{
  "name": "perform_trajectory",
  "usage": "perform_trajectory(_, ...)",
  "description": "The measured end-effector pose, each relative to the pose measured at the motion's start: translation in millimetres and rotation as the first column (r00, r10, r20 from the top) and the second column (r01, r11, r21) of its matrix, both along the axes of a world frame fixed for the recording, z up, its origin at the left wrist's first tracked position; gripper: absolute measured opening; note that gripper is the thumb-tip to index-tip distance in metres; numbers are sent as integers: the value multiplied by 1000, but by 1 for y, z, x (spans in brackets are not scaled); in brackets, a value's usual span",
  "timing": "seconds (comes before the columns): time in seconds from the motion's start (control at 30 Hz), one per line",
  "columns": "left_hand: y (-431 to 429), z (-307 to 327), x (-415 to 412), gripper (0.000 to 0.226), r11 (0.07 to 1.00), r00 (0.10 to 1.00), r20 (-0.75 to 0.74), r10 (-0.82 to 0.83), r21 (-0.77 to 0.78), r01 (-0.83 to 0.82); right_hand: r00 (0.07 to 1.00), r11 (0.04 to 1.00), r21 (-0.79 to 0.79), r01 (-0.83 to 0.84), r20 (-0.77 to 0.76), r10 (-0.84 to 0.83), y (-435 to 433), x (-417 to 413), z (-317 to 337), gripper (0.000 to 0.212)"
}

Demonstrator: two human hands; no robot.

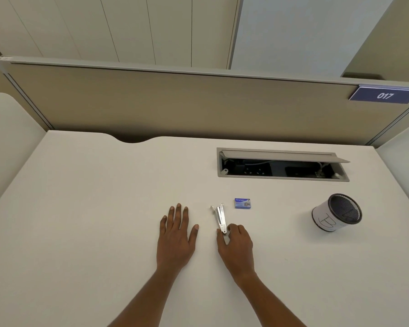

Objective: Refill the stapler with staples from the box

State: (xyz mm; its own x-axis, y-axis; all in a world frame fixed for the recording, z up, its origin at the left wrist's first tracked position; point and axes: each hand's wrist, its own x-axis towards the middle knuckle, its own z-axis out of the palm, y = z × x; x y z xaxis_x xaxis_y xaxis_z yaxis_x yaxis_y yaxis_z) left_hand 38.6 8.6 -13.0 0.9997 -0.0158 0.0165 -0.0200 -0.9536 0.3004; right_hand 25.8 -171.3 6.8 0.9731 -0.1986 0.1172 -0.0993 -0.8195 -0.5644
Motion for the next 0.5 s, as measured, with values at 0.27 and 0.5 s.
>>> perform_trajectory(0.27, -1, 2, -1, 69, 1000, 1000, -9, -4, 20, 4, 997, 1000, 7, 27, -69, -27, 4, 13, 3, 30)
perform_trajectory(0.5, 1, 5, -1, 73, 999, 1000, -5, -14, -37, 14, 991, 995, 87, 52, -126, -41, -6, 12, 16, 39)
